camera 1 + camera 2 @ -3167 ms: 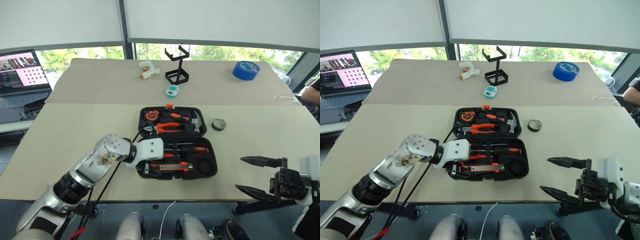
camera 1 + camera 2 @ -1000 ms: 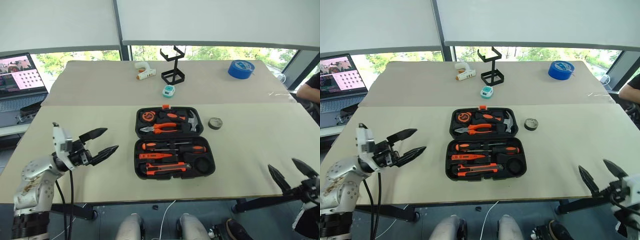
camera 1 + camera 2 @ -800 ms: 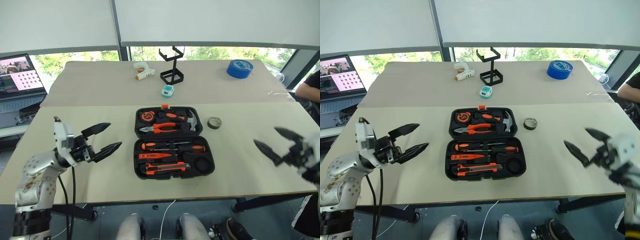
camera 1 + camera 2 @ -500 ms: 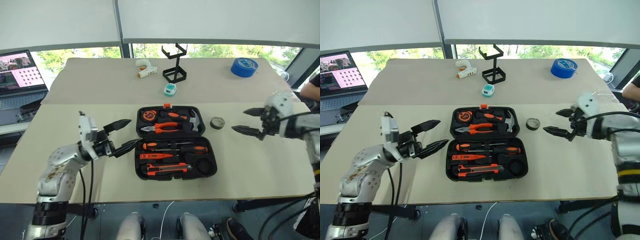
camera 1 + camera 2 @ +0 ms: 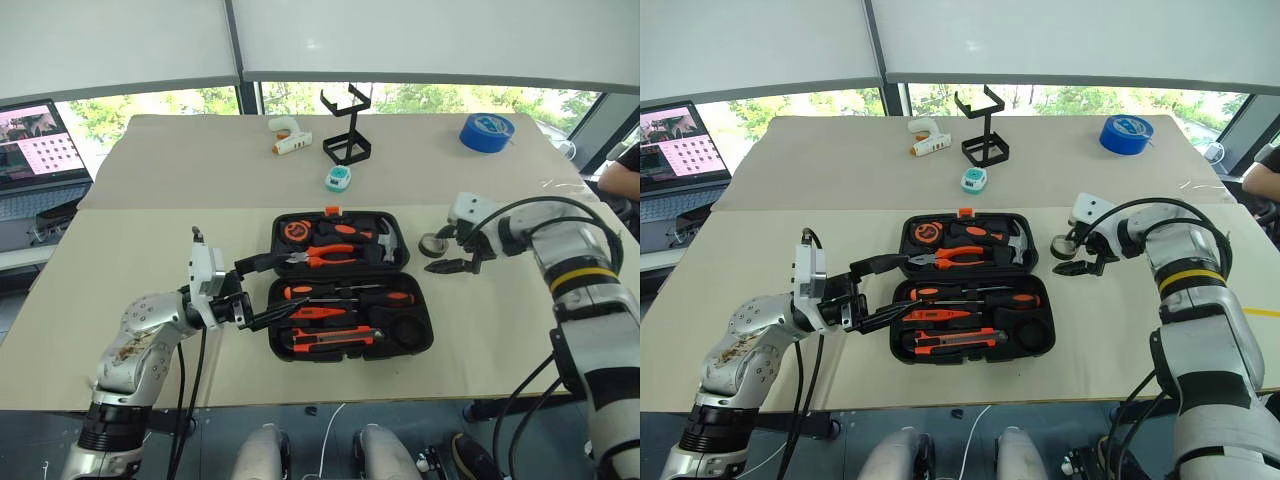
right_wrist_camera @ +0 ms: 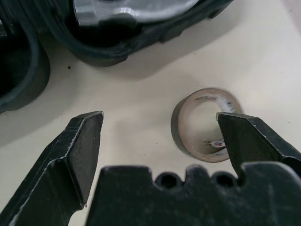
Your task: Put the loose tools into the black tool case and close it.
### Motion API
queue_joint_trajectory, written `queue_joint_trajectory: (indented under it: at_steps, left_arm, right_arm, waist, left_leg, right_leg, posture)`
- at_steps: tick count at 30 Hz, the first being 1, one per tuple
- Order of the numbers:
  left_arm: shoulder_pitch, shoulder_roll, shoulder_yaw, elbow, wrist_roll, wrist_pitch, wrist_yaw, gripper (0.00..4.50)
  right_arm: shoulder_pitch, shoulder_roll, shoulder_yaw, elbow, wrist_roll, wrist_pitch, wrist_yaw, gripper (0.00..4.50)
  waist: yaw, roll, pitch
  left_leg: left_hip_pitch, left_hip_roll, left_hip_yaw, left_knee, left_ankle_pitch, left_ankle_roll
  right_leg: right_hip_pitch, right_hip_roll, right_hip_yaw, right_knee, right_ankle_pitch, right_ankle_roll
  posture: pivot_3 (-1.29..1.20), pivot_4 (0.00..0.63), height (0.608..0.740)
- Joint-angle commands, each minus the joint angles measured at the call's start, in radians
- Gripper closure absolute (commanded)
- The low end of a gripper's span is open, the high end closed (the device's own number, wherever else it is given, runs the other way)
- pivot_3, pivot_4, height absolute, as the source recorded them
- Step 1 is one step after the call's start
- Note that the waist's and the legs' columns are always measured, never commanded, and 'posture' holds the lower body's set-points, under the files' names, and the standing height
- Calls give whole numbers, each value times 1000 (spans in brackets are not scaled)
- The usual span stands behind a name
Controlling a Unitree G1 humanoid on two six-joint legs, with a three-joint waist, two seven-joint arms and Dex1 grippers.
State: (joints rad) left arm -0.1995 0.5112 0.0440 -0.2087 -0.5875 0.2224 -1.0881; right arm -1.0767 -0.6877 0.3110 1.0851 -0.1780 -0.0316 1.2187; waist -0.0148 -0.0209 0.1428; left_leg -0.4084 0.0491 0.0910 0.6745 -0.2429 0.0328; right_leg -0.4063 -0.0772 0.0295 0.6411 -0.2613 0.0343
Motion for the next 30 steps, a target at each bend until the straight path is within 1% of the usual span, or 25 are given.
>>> queue_joint_trajectory:
  at_steps: [1,4,9,10,13,15,16,17,18,19,21,22,23,26,29,30]
  left_arm:
    - [-2,5,-4,-33,0,-21,-13,0]
    - [-7,3,-12,-23,5,-26,-19,0]
    - [-7,1,-23,-15,16,-34,-31,0]
    - [-4,2,-23,-15,17,-36,-33,0]
    - [15,15,-24,-14,27,-48,-55,0]
    - [25,23,-25,-11,32,-57,-73,0]
    - [33,34,-25,-10,36,-66,-92,0]
    - [40,43,-26,-12,38,-72,-106,0]
    - [53,56,-28,-12,41,-83,-130,0]
    - [61,65,-29,-11,42,-91,-147,0]
    - [87,83,-29,-15,34,-104,-184,0]
    - [97,88,-29,-19,28,-106,-195,0]
    - [103,92,-29,-21,24,-108,-202,0]
    - [122,94,-32,-37,18,-107,-203,0]
    - [140,85,-36,-44,21,-108,-195,0]
    - [147,79,-42,-42,28,-115,-194,0]
  right_arm:
    - [-46,12,-1,58,-40,-8,-47,1445]
    - [-55,31,-7,98,-54,-28,-67,2409]
    - [-60,36,-3,134,-84,-70,-99,4193]
    - [-61,35,-7,136,-85,-82,-103,4391]
    - [-81,15,-37,115,-61,-134,-62,4391]
    - [-95,7,-72,84,-14,-129,25,4391]
    - [-96,4,-96,19,42,-66,145,4391]
    - [-95,0,-113,-30,82,-19,232,4391]
    - [-59,-29,-91,-189,181,123,318,4391]
    - [-27,-53,-71,-311,253,229,369,4391]
    - [90,-172,20,-690,448,467,396,4391]
    - [138,-223,47,-830,508,545,396,4391]
    - [172,-259,61,-929,548,606,396,4391]
    - [259,-292,40,-1128,586,764,375,4391]
    - [343,-309,38,-1248,602,850,305,4391]
    - [379,-314,51,-1278,581,865,273,4391]
  waist:
    - [0,0,0]
    - [0,0,0]
    - [-1,0,0]
    - [-1,0,0]
    - [-1,1,0]
    - [-2,1,1]
    - [-2,2,1]
    - [-1,2,2]
    - [-3,3,3]
    - [-4,5,4]
    - [4,7,5]
    - [5,7,5]
    - [8,7,5]
    - [10,6,5]
    - [10,6,6]
    - [10,6,6]
  left_leg:
    - [0,0,0,0,0,0]
    - [0,0,0,0,0,0]
    - [0,0,0,0,0,0]
    - [0,0,0,0,0,0]
    - [1,0,0,0,0,0]
    - [0,0,1,0,0,0]
    - [0,0,1,0,0,0]
    - [0,0,1,0,0,0]
    - [0,0,1,0,0,0]
    - [1,1,0,0,0,0]
    - [0,2,-1,0,0,0]
    - [-1,3,-3,-1,0,0]
    - [-1,3,-5,-1,-1,-1]
    - [-2,3,-5,-1,-2,-2]
    - [-2,2,-5,1,-2,-2]
    - [-2,2,-5,2,-2,-2]
  right_leg:
    - [0,0,0,0,0,0]
    - [0,0,0,0,0,0]
    - [0,0,0,1,0,0]
    - [0,0,0,1,0,0]
    - [0,0,0,1,0,0]
    - [0,0,0,1,0,0]
    - [0,0,0,1,0,0]
    - [0,0,0,1,0,0]
    - [0,0,0,1,0,0]
    - [0,0,0,1,0,0]
    - [-1,0,0,2,0,0]
    - [-2,0,-1,2,0,0]
    - [-1,-1,-4,2,0,0]
    - [-1,-2,-6,0,-1,-1]
    - [-1,-3,-5,2,-1,-1]
    - [-1,-3,-5,2,-1,-1]
  posture:
    - [0,150,740]
    - [0,150,740]
    - [0,150,740]
    - [0,150,740]
    - [0,150,740]
    - [0,150,740]
    - [0,150,740]
    - [0,150,740]
    - [0,150,740]
    - [0,150,740]
    - [0,150,740]
    - [0,150,740]
    - [0,150,740]
    - [0,150,740]
    - [0,150,740]
    - [0,150,740]
